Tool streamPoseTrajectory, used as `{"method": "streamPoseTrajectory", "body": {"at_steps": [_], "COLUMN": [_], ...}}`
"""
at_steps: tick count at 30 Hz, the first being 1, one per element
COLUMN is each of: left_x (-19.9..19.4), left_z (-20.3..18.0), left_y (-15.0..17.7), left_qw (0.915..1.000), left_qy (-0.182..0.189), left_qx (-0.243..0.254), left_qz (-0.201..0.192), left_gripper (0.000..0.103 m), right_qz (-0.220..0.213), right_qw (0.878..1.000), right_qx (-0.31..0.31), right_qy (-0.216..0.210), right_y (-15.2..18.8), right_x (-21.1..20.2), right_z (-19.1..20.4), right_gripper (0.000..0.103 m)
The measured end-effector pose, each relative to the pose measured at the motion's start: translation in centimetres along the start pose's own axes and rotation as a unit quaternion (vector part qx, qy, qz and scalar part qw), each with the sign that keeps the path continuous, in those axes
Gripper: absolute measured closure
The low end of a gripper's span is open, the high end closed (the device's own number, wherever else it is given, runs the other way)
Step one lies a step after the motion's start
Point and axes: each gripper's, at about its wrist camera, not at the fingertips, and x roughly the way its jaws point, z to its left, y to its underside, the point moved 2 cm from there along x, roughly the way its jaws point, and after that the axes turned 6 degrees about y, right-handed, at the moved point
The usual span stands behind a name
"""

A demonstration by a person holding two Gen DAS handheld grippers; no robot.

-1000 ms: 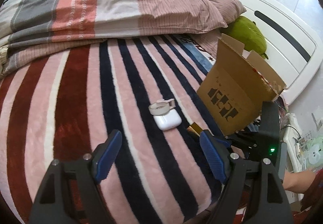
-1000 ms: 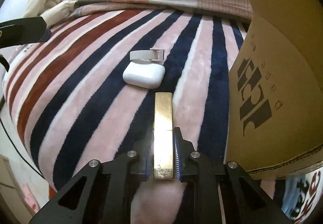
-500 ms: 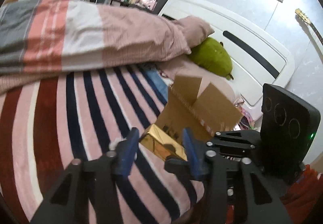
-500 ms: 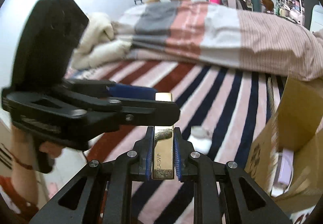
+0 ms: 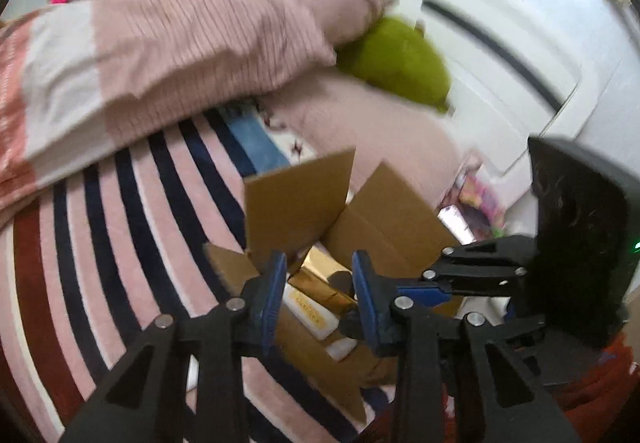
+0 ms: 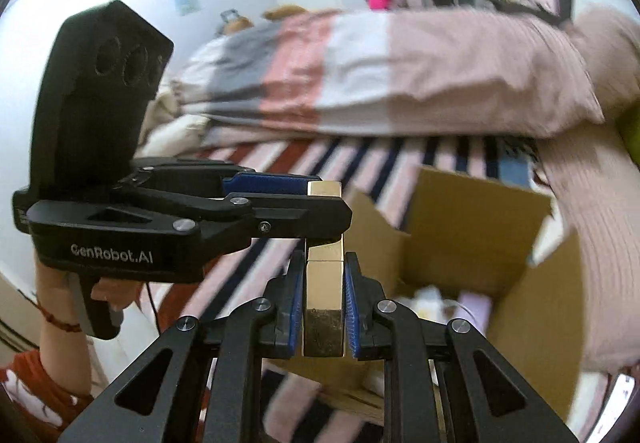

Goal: Organize rigid objects
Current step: 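Carry the gold lipstick into the cardboard box and open the right gripper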

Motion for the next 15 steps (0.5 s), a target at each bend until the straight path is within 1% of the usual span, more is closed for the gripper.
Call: {"method": "streamPoseTrajectory", "body": {"at_steps": [1,2,4,5,8,9,10,11,12,13,15], "left_x": [1.3,2.2,3.8,4.4,5.4,5.6,5.7,5.6,5.4,4.9,3.7], "left_z": [-0.4,-0.6,-0.8,-0.9,-1.4,-1.5,-1.6,-1.7,-1.7,-1.8,-1.9], "left_y": [-0.4,-0.6,-1.0,-1.1,-1.0,-1.0,-0.9,-0.8,-0.8,-0.8,-0.9], "left_qw": [0.9997,0.9992,0.9978,0.9968,0.9951,0.9946,0.9942,0.9942,0.9944,0.9949,0.9964], "left_qy": [-0.009,-0.014,-0.028,-0.037,-0.051,-0.053,-0.054,-0.056,-0.059,-0.06,-0.055], "left_qx": [0.004,0.004,0.002,0.003,0.008,0.008,0.009,0.01,0.011,0.011,0.01], "left_qz": [0.022,0.036,0.061,0.071,0.085,0.089,0.092,0.091,0.087,0.08,0.064], "left_gripper": [0.072,0.072,0.072,0.072,0.072,0.069,0.06,0.054,0.046,0.043,0.04], "right_qz": [0.021,0.035,0.057,0.063,0.081,0.087,0.091,0.094,0.096,0.096,0.093], "right_qw": [1.0,0.999,0.998,0.998,0.996,0.995,0.993,0.992,0.992,0.992,0.992], "right_qx": [0.013,0.021,0.011,0.004,-0.007,-0.011,-0.016,-0.021,-0.022,-0.021,-0.022], "right_qy": [-0.003,-0.003,0.018,0.03,0.045,0.056,0.067,0.077,0.083,0.083,0.081], "right_y": [0.1,0.1,0.3,0.4,0.6,0.6,0.7,0.6,0.8,0.9,1.1], "right_x": [0.5,0.9,1.7,2.0,2.7,2.9,3.0,3.2,3.2,3.1,2.9], "right_z": [-1.1,-2.0,-3.1,-3.4,-4.1,-4.2,-4.2,-4.4,-4.5,-4.5,-4.1], "right_gripper": [0.09,0.09,0.09,0.09,0.09,0.09,0.089,0.089,0.087,0.082,0.077]}}
